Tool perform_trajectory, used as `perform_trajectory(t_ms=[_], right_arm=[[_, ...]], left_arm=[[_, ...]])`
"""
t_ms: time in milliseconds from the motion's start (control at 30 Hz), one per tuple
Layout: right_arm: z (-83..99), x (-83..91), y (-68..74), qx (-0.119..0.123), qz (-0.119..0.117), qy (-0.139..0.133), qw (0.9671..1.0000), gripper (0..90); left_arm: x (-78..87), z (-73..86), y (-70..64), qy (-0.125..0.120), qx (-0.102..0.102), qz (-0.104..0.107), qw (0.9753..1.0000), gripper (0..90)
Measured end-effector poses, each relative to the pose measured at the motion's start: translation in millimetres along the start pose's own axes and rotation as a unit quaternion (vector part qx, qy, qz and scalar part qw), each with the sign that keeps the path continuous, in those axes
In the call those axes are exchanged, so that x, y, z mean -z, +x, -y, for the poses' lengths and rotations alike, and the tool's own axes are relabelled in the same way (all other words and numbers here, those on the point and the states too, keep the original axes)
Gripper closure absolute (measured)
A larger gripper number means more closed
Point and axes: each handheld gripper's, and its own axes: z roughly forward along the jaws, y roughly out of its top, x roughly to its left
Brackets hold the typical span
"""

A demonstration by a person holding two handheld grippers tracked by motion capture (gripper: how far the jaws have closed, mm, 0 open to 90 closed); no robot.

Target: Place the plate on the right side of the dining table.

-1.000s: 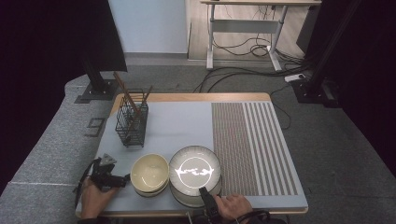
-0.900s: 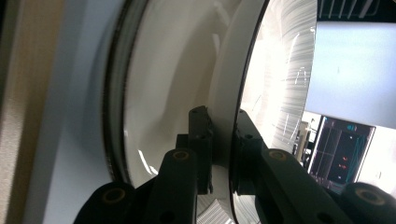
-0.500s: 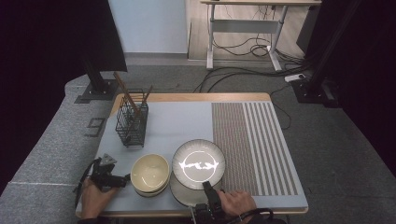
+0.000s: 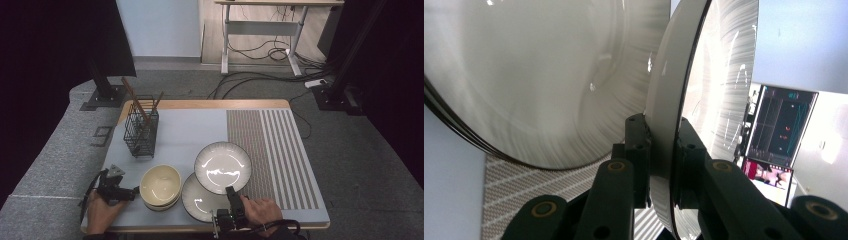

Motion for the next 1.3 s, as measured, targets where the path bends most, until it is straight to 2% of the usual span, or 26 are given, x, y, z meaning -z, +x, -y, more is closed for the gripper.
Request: perform_trajectory(t_ms=[100,433,700,900,1300], right_arm=[[3.7,-2.3,-0.9,-0.006,0.004,0.002,1.0,81.3],[24.4,-9.0,-8.5,-0.02,0.01,0.037,0.9991,81.3],[42.2,-16.9,-12.1,-0.035,0.01,0.066,0.9971,81.1],[56.0,-24.6,-12.7,-0.046,0.016,0.088,0.9949,81.0],[82.8,-42.6,-9.4,-0.07,0.01,0.133,0.9887,80.9]], left_arm=[[0.0,0.0,0.0,0.0,0.0,0.0,1.0,0.0],[0.0,0.0,0.0,0.0,0.0,0.0,1.0,0.0],[0.0,0.0,0.0,0.0,0.0,0.0,1.0,0.0],[0.0,0.0,0.0,0.0,0.0,0.0,1.0,0.0],[0.0,0.0,0.0,0.0,0.0,0.0,1.0,0.0]])
